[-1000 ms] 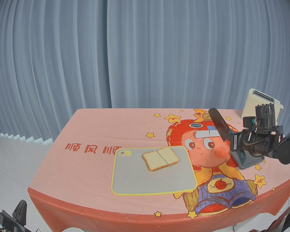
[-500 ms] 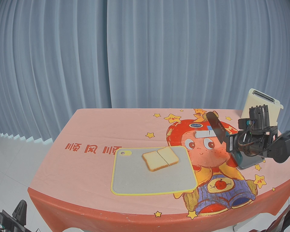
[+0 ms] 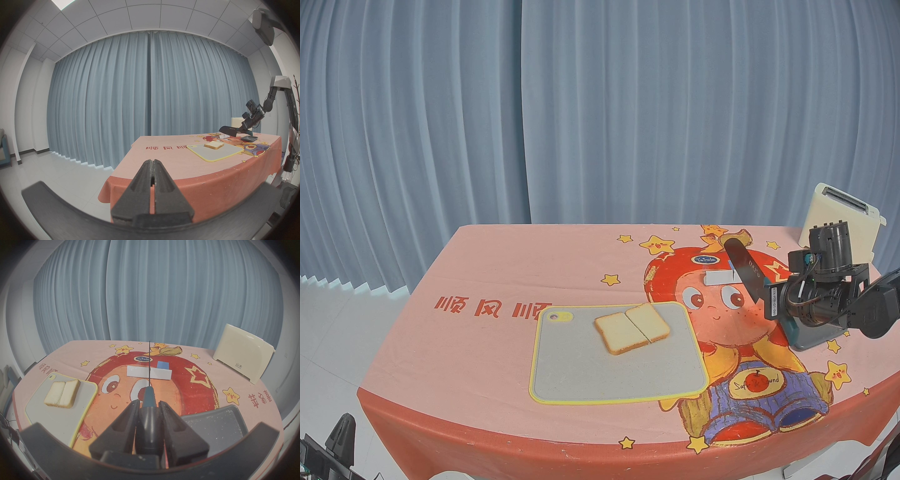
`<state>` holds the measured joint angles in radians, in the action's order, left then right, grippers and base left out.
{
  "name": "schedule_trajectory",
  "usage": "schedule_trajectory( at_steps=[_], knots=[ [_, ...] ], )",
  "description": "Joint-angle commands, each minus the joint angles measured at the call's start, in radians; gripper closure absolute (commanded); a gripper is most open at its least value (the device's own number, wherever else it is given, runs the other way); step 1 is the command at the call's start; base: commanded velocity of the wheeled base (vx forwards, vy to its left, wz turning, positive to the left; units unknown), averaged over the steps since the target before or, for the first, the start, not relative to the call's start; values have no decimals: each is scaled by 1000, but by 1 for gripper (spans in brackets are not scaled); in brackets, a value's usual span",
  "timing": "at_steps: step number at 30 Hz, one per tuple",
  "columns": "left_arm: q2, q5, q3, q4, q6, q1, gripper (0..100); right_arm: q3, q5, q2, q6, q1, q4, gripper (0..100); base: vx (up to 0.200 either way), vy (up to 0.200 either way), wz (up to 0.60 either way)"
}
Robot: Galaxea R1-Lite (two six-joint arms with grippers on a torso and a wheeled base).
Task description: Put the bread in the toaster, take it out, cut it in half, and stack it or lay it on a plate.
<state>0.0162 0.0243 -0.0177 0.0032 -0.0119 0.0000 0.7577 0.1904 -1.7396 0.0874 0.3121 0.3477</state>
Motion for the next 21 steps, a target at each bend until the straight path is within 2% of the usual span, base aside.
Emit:
schedule_trajectory(
  at_steps=[1, 21],
  knots=[
    [-9, 0, 16, 0, 0, 0, 100, 0, 0, -9, 0, -1, 1, 100, 0, 0, 0],
    [-9, 0, 16, 0, 0, 0, 100, -8, 0, -12, -3, 1, -1, 100, 0, 0, 0]
  ],
)
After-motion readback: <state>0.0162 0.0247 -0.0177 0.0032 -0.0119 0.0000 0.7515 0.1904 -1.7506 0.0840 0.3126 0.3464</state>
